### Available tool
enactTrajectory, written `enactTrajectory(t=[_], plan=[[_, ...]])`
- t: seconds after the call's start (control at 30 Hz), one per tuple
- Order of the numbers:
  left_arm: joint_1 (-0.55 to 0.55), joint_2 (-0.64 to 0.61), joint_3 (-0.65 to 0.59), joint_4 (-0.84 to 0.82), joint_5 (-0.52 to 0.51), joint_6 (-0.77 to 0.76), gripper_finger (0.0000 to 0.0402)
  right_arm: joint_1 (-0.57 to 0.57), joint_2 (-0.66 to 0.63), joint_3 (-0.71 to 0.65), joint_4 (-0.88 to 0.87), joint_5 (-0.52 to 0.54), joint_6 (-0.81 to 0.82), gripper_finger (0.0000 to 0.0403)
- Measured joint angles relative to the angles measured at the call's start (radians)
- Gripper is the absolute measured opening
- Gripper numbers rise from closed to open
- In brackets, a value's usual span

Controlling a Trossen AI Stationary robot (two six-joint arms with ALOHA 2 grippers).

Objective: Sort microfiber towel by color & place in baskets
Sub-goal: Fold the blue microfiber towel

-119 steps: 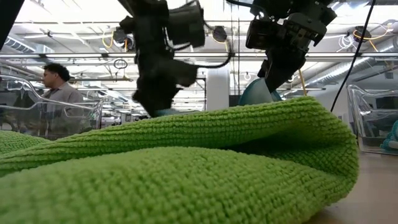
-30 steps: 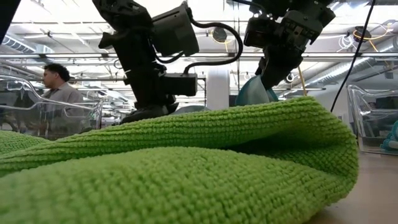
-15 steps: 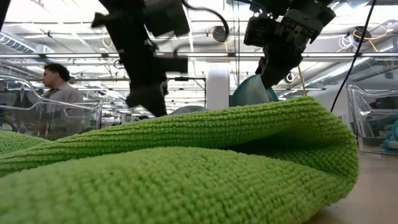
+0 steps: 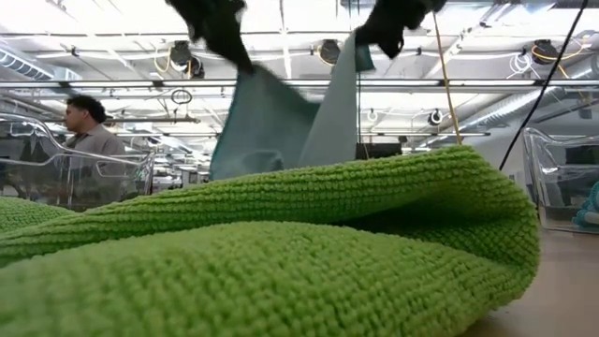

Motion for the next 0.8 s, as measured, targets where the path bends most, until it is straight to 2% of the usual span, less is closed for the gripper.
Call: enactTrajectory(t=[0.13, 0.33, 0.5, 0.8], plan=[[-0.023, -0.041, 0.118, -0.032, 0.002, 0.030, 0.0006, -0.030, -0.073, 0.022, -0.006, 0.001, -0.021, 0.0000], [-0.063, -0.039, 0.309, -0.040, -0.005, 0.113, 0.0004, -0.058, -0.206, 0.031, 0.009, -0.002, -0.018, 0.0000], [-0.082, -0.040, 0.380, -0.037, -0.007, 0.127, 0.0012, -0.054, -0.288, 0.031, 0.076, -0.008, 0.042, 0.0000], [-0.210, -0.040, 0.458, -0.061, 0.013, 0.161, 0.0013, 0.004, -0.371, 0.030, 0.262, -0.215, 0.187, 0.0000]])
